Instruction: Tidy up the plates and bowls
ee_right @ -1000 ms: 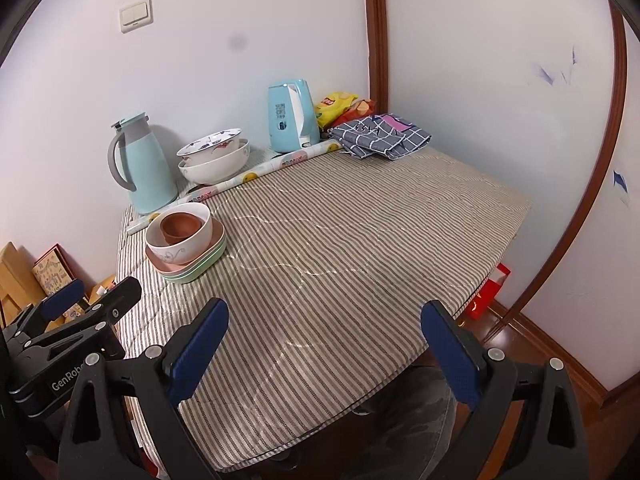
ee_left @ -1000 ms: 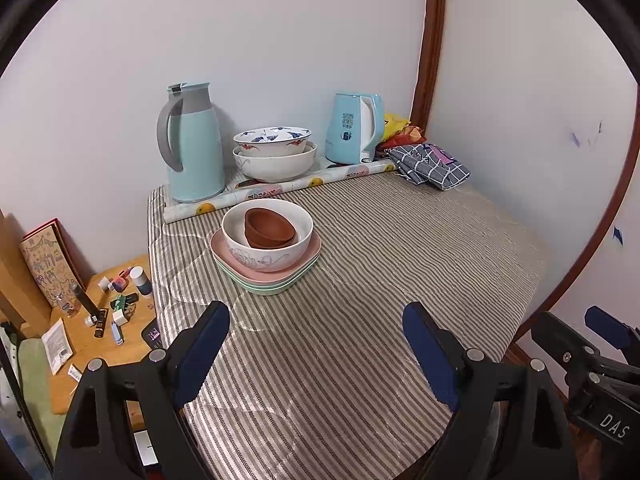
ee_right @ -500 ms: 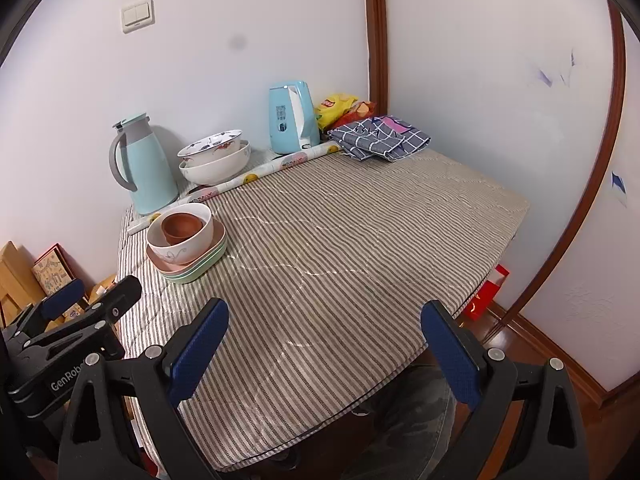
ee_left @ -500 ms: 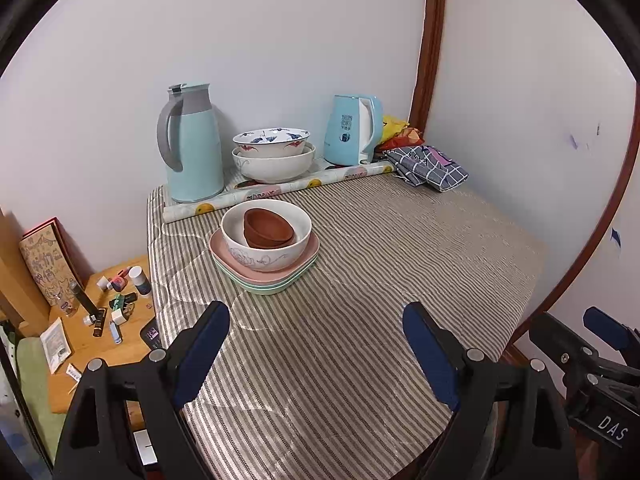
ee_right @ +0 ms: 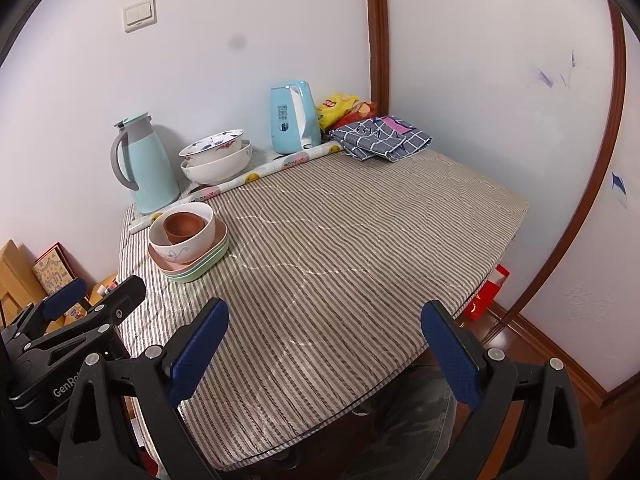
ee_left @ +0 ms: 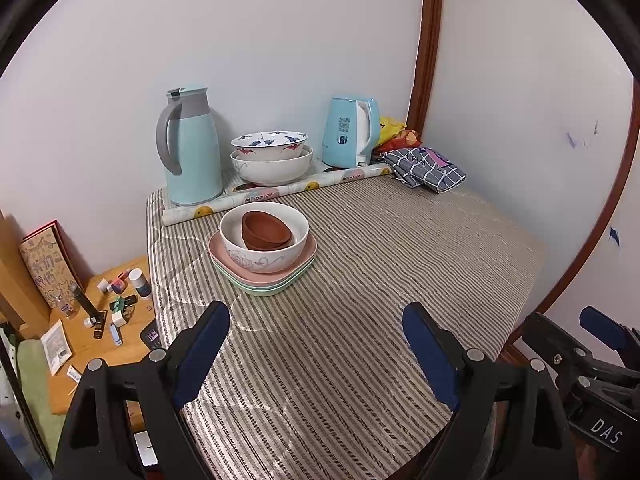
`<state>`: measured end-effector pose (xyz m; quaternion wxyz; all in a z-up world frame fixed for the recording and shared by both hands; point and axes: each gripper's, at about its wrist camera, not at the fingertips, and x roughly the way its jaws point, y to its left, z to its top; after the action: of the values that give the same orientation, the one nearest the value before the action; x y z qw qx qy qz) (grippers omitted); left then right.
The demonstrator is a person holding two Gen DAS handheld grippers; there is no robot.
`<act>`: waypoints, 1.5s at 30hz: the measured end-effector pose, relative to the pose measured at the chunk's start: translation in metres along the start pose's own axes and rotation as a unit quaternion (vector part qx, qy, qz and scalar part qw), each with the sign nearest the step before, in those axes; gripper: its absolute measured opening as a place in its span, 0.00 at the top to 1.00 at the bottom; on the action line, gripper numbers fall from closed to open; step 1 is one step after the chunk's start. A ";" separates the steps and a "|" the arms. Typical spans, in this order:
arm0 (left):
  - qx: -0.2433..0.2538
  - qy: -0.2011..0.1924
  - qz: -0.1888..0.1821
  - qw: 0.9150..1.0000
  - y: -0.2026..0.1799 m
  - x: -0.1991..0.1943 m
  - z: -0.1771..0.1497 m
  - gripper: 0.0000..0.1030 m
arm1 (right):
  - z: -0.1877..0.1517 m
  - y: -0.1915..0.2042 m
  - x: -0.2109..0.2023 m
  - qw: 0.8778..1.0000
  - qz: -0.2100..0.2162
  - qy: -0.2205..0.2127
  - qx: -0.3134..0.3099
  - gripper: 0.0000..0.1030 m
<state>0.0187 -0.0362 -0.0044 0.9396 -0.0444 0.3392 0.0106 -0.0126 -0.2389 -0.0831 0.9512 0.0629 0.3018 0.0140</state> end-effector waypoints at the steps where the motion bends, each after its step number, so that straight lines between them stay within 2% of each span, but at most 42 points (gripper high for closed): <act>1: 0.000 0.000 -0.001 1.000 0.000 0.000 0.000 0.14 | 0.000 0.000 0.000 1.000 0.000 0.000 0.000 0.07; 45: 0.001 -0.010 0.007 1.000 0.002 -0.004 0.003 0.14 | 0.004 0.003 0.000 1.000 0.004 0.000 -0.010 0.06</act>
<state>0.0170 -0.0342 0.0004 0.9429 -0.0413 0.3300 0.0174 -0.0104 -0.2367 -0.0800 0.9516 0.0551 0.3016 0.0208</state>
